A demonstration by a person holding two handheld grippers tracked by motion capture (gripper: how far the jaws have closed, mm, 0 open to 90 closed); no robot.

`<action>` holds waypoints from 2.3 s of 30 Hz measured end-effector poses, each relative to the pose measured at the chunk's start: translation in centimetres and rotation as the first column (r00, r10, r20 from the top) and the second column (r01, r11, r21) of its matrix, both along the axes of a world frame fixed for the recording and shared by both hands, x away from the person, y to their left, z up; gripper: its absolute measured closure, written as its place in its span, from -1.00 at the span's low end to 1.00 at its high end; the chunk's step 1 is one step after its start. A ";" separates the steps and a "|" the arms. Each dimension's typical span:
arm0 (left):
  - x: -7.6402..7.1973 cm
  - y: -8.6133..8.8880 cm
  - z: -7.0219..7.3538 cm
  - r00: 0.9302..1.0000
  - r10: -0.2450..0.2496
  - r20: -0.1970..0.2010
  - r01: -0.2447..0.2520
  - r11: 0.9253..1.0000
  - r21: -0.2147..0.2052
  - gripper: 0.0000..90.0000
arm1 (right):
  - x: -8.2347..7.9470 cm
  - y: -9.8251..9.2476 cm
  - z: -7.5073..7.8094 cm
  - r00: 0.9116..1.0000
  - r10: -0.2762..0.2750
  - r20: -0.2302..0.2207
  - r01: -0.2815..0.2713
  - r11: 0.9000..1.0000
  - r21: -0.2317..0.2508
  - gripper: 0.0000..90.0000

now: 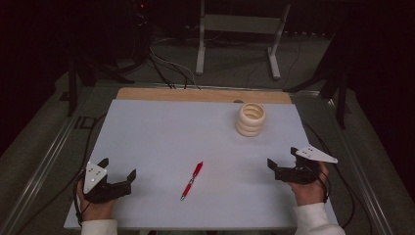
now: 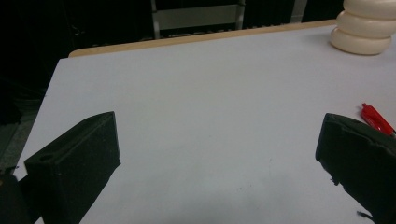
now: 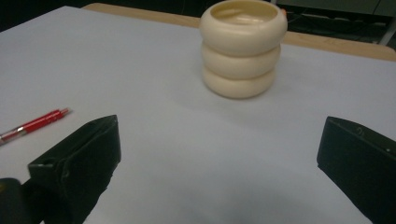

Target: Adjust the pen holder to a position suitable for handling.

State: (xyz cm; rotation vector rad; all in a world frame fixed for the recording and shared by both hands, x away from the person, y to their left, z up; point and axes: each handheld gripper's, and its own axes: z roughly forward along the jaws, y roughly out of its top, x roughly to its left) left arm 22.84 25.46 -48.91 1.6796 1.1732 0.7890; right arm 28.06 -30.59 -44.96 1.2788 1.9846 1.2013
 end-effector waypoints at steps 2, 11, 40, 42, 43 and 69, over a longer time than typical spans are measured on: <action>0.0 0.0 0.0 1.000 0.002 0.000 -0.002 1.000 0.001 -0.99 | 0.5 0.1 0.3 1.000 -0.003 -0.003 0.003 1.000 0.005 -1.00; 0.0 0.1 -0.1 1.000 0.012 0.001 -0.012 1.000 -0.004 -0.99 | 2.7 0.7 1.5 1.000 -0.012 -0.012 0.012 1.000 0.006 -1.00; 0.0 0.2 -0.2 1.000 0.022 0.001 -0.022 1.000 -0.012 -0.99 | 11.8 2.5 2.9 0.994 -0.065 -0.083 0.068 0.997 0.027 -1.00; 0.1 0.2 -0.2 1.000 0.022 0.001 -0.022 1.000 -0.011 -0.99 | 12.8 2.5 2.9 0.992 -0.075 -0.101 0.078 0.997 0.028 -1.00; 0.1 0.2 -0.2 1.000 0.021 0.000 -0.021 1.000 -0.011 -0.99 | 13.0 2.6 2.9 0.992 -0.078 -0.102 0.081 0.996 0.028 -1.00; 0.0 0.4 -0.3 1.000 0.021 -0.002 -0.021 0.999 -0.028 -0.99 | 18.6 2.4 -1.0 0.945 -0.212 -0.249 0.230 0.972 0.046 -1.00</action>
